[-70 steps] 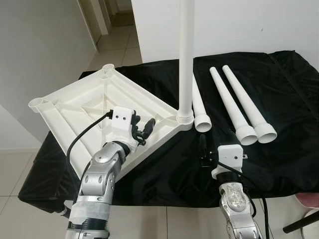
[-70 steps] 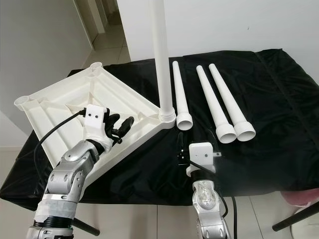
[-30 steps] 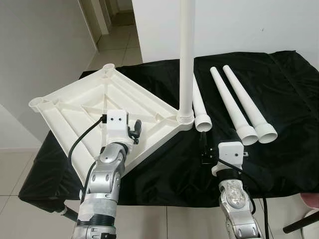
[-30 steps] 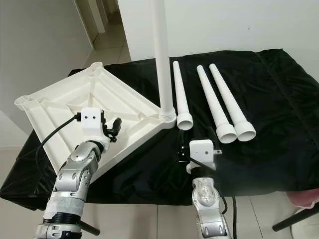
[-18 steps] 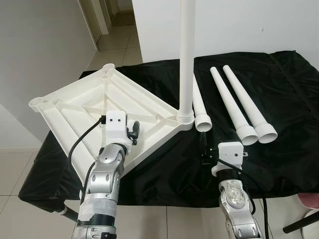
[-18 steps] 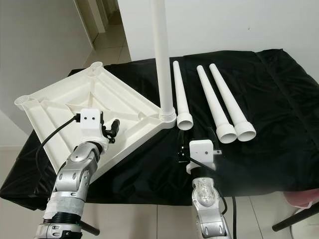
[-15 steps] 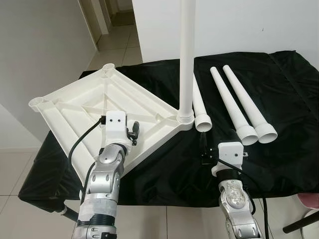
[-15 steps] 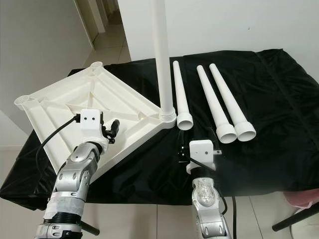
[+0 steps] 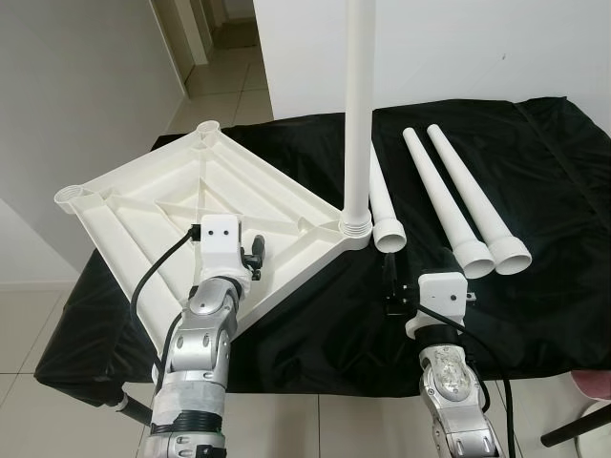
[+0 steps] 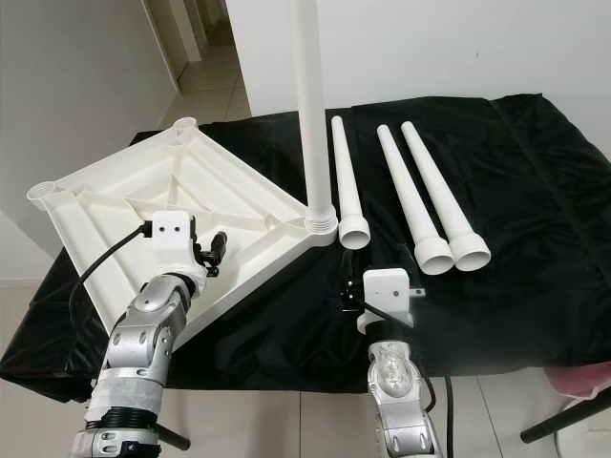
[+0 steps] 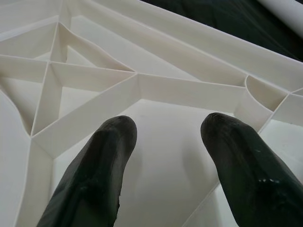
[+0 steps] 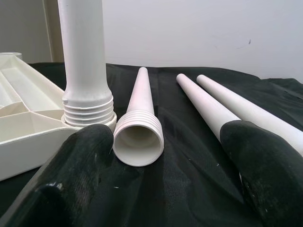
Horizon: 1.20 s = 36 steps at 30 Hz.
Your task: Building children table
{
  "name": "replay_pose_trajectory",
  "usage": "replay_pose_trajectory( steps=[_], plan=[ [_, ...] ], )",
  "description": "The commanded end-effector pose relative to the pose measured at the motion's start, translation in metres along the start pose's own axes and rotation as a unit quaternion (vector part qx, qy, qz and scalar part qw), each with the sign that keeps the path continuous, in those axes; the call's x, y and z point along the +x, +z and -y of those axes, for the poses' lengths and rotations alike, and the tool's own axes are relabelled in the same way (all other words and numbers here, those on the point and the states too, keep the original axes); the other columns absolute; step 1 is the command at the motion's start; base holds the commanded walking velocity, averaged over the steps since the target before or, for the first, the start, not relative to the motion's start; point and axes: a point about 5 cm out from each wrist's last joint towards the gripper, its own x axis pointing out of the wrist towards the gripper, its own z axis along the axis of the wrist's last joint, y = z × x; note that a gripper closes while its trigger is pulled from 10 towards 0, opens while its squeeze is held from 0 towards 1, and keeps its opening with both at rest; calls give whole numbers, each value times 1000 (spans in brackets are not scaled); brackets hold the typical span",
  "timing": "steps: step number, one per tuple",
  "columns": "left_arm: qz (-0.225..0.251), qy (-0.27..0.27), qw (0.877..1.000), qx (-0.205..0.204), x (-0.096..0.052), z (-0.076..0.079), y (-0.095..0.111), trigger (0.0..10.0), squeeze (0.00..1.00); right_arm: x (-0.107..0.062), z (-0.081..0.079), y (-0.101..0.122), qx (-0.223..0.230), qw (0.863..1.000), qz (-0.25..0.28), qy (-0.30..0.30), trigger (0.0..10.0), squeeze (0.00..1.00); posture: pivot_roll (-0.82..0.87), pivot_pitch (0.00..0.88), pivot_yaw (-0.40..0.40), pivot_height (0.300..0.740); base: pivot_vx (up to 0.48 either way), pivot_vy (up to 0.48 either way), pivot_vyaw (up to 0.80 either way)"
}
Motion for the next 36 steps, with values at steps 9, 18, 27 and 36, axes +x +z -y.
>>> replay_pose_trajectory(
  steps=[9, 18, 27, 36],
  plan=[
    [-13, 121, 993, 2, 1, -15, -2, 10000, 0, -1, -3, 0, 7, 1000, -6, -4, 10000, 0, -131, 30, 122, 740, 0, 0, 0],
    [-14, 129, 992, 2, 1, -15, -2, 10000, 0, 0, -4, 0, 8, 1000, -5, -3, 10000, 0, -131, 32, 119, 740, 0, 0, 0],
    [-8, 174, 985, -21, 1, -22, 0, 10000, 0, 1, -3, 0, 7, 1000, -5, -5, 10000, 0, -132, 32, 115, 740, 0, 0, 0],
    [-10, 217, 976, -23, -1, -30, 0, 10000, 0, 1, -3, 1, 8, 1000, -5, -6, 10000, 0, -133, 30, 114, 740, 0, 0, 0]
  ],
)
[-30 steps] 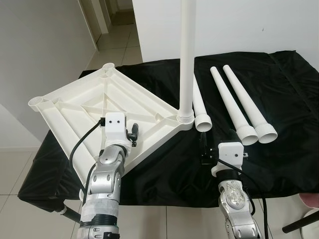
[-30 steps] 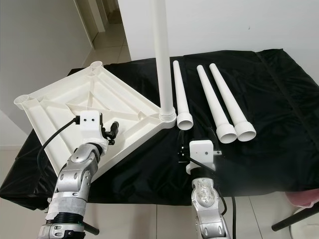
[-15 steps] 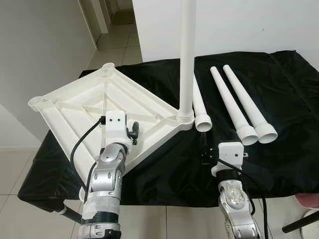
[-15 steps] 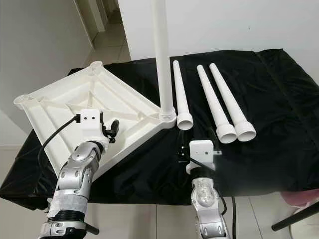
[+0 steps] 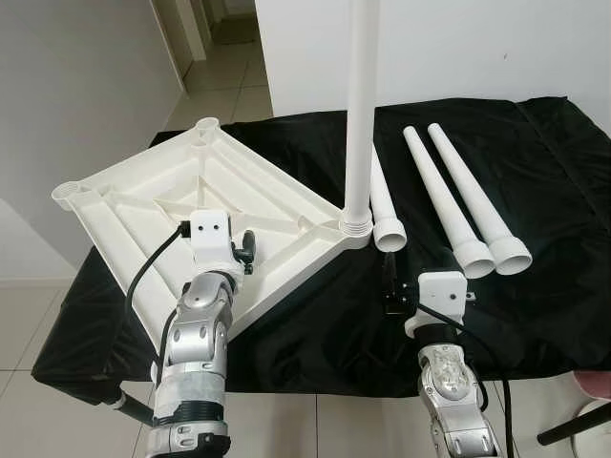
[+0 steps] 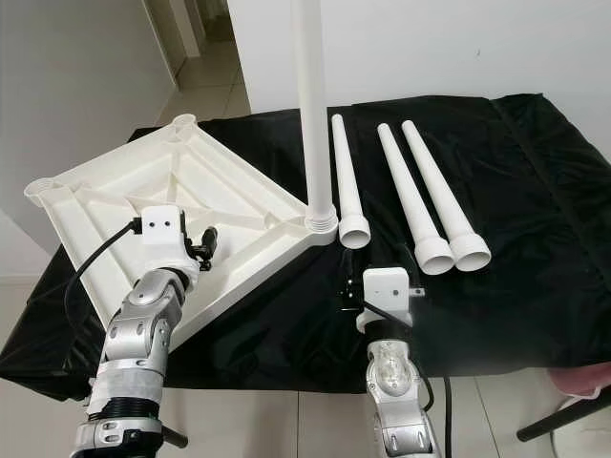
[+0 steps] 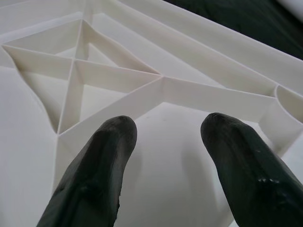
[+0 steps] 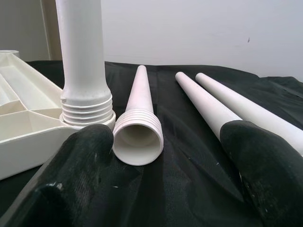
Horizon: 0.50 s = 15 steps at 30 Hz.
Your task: Building children table
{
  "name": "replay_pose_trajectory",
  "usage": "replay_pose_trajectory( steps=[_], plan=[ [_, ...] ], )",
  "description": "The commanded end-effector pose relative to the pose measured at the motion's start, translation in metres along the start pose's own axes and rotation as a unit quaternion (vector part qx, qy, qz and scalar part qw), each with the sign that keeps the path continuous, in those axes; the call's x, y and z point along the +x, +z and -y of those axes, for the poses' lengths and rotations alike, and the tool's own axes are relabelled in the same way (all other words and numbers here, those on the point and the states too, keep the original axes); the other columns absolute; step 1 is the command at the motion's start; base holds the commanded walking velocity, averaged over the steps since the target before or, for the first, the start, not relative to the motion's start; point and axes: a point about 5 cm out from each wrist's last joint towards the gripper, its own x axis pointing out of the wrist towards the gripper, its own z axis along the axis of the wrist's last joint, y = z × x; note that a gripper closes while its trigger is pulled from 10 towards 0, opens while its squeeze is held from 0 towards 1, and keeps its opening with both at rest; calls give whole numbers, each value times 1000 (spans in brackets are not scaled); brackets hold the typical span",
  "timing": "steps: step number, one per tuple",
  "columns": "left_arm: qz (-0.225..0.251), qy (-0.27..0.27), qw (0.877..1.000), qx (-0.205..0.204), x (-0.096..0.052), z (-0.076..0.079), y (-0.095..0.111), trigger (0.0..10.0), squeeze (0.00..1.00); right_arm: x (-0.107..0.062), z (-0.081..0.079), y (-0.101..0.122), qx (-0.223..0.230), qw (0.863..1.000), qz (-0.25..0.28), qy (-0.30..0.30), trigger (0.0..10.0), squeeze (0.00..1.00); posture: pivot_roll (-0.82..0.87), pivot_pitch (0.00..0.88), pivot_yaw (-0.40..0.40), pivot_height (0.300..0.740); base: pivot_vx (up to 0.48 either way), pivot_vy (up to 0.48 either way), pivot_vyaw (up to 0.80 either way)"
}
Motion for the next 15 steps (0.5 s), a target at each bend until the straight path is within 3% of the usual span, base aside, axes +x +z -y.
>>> replay_pose_trajectory(
  steps=[1, 15],
  plan=[
    [-7, 189, 982, -15, -4, -21, -3, 10000, 0, 0, -2, 1, 6, 1000, -3, -2, 10000, 0, -134, 30, 114, 740, 0, 0, 0],
    [-23, 238, 970, -30, -6, -32, -7, 10000, 0, 1, -3, 1, 6, 1000, -3, -2, 10000, 0, -130, 35, 106, 740, 0, 0, 0]
  ],
)
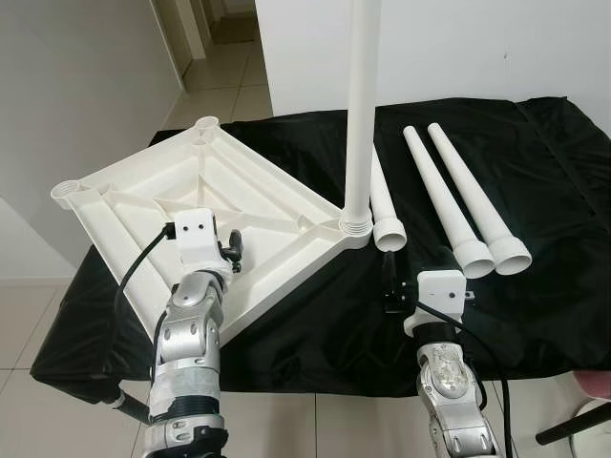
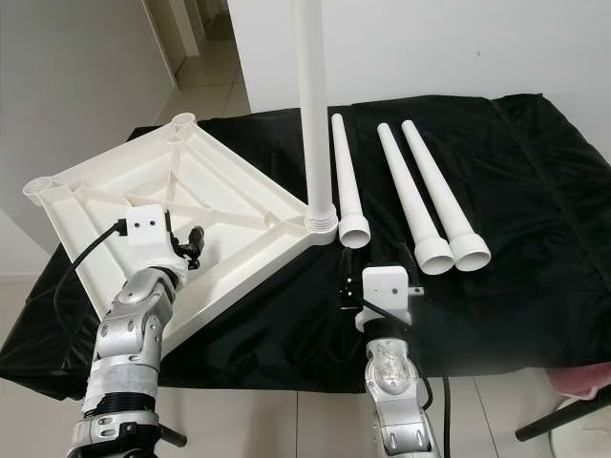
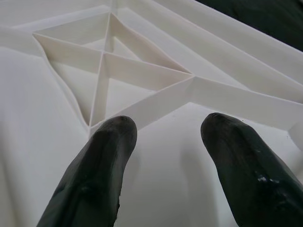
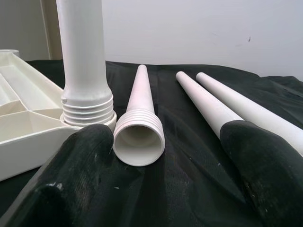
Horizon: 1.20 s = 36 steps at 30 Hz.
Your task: Building children table
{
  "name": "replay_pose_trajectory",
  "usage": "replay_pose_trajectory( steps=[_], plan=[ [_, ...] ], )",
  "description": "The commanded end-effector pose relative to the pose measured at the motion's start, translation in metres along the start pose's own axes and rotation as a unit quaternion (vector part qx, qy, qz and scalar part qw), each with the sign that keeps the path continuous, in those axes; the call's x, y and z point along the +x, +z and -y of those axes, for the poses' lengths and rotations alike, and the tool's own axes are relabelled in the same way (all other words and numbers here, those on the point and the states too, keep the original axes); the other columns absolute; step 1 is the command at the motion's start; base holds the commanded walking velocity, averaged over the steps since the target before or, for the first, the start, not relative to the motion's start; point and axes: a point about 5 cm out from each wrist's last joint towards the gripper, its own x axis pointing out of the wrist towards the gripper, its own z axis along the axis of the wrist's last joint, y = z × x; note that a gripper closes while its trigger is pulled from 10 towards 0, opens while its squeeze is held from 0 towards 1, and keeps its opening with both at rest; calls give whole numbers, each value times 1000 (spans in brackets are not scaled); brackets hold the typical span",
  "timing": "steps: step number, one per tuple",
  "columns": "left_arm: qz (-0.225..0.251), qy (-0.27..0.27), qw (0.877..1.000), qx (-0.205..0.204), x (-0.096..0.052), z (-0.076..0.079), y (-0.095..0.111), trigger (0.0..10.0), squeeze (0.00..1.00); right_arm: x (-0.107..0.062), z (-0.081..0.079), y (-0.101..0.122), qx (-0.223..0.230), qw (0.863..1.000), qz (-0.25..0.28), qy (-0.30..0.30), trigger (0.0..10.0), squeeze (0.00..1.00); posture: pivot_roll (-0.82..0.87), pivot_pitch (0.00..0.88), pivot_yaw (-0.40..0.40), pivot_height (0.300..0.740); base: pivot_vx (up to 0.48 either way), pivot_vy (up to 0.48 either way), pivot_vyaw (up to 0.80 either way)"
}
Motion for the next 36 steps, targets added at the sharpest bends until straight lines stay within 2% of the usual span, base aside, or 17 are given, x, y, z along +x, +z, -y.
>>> replay_pose_trajectory(
  steps=[1, 8, 20, 29, 30, 31, 36],
  plan=[
    [-19, 212, 977, -13, -6, -19, -7, 10000, 0, 0, -2, 1, 4, 1000, -3, 0, 10000, 0, -130, 34, 107, 740, 0, 0, 0],
    [-18, 223, 974, -21, -8, -23, -8, 10000, 0, -2, -2, 0, 4, 1000, -5, -1, 10000, 0, -132, 45, 106, 740, 0, 0, 0],
    [-12, 225, 974, -32, -6, -19, -11, 10000, 0, -1, -2, 0, 4, 1000, -7, -4, 10000, 0, -131, 45, 108, 740, 0, 0, 0],
    [-22, 251, 967, -45, -6, -21, -11, 10000, 0, 0, -3, 0, 6, 1000, -6, -7, 10000, 0, -133, 42, 109, 740, 0, 0, 0],
    [-25, 262, 963, -52, -6, -23, -10, 8078, 0, 0, -3, 0, 7, 1000, -6, -8, 10000, 0, -133, 41, 109, 740, 0, 0, 0],
    [-24, 272, 960, -56, -6, -24, -9, 9725, 0, 0, -3, 1, 7, 1000, -6, -8, 10000, 0, -135, 40, 109, 740, 0, 0, 0],
    [-22, 278, 958, -60, -5, -26, -7, 10000, 0, 1, -3, 1, 8, 1000, -6, -9, 10000, 0, -136, 39, 108, 740, 0, 0, 0]
  ],
)
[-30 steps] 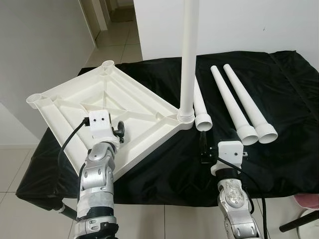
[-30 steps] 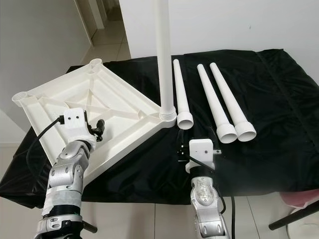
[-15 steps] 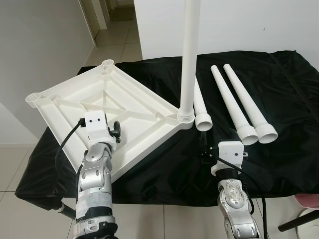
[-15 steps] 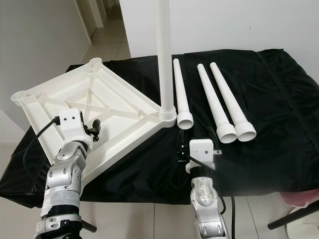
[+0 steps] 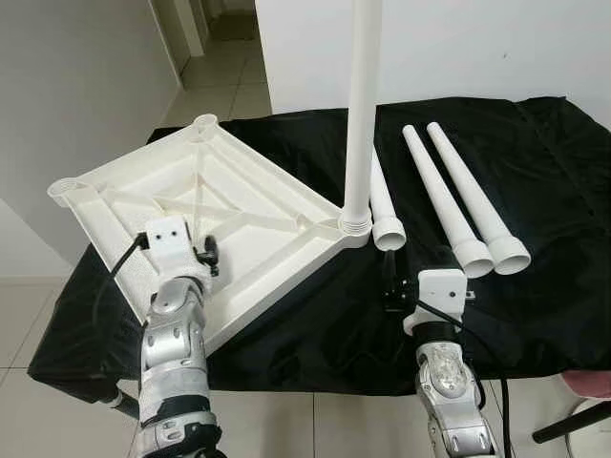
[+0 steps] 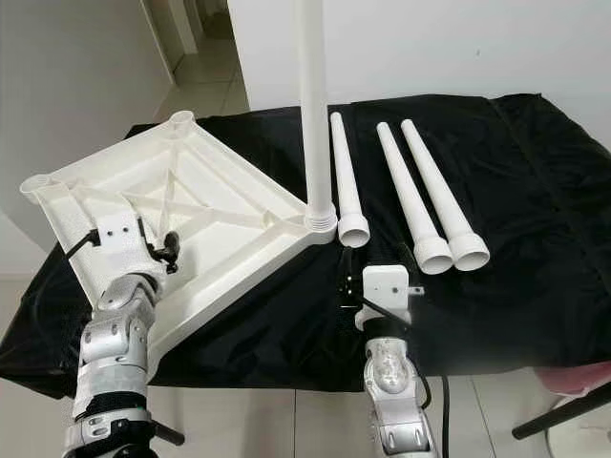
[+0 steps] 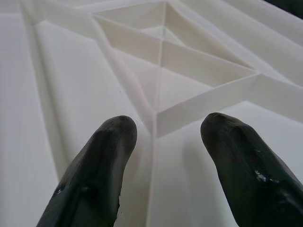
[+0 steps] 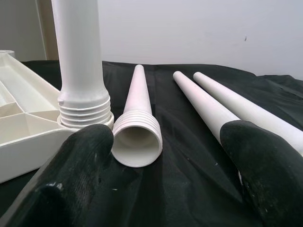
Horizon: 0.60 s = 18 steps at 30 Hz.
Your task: Building children table
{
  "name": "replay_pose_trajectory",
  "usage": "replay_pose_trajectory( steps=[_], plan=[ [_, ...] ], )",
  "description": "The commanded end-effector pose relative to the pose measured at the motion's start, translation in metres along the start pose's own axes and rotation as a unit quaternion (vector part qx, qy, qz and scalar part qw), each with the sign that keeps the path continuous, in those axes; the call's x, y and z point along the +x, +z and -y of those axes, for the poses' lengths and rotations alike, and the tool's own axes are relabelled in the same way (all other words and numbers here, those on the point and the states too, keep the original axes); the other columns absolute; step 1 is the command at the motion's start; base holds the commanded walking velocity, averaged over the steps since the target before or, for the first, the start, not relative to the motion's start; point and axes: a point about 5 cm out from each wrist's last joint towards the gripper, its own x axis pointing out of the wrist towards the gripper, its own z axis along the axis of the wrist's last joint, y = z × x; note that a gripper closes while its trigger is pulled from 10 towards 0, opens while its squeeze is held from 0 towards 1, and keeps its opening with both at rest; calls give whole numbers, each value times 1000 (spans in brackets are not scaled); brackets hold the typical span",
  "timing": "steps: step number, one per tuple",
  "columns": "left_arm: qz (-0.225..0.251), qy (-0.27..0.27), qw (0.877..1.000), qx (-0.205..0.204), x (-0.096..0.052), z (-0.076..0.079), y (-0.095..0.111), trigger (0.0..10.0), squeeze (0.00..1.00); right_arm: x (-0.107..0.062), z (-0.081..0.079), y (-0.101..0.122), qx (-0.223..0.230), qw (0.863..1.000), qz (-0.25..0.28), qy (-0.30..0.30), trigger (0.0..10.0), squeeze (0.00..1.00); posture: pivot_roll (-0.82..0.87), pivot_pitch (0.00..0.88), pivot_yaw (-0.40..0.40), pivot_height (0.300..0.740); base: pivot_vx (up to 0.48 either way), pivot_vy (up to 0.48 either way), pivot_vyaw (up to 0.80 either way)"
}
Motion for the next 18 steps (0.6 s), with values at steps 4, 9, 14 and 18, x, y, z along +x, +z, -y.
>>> replay_pose_trajectory(
  steps=[4, 9, 14, 18],
  plan=[
    [-15, 199, 979, -35, -2, 7, -1, 10000, 0, 0, -3, -1, 3, 1000, -5, 1, 10000, 0, -135, 39, 108, 740, 0, 0, 0],
    [-10, 58, 998, -12, -1, 31, 0, 10000, 0, 0, -1, -1, 0, 1000, -6, 3, 10000, 0, -134, 40, 108, 740, 0, 0, 0],
    [14, -100, 995, -6, -7, 52, 5, 10000, 0, -1, -1, -2, -1, 1000, -7, 6, 10000, 0, -131, 43, 107, 740, 0, 0, 0],
    [49, -214, 975, 15, -17, 62, 10, 10000, 0, -2, 0, -3, -3, 1000, -8, 8, 10000, 0, -131, 43, 107, 740, 0, 0, 0]
  ],
)
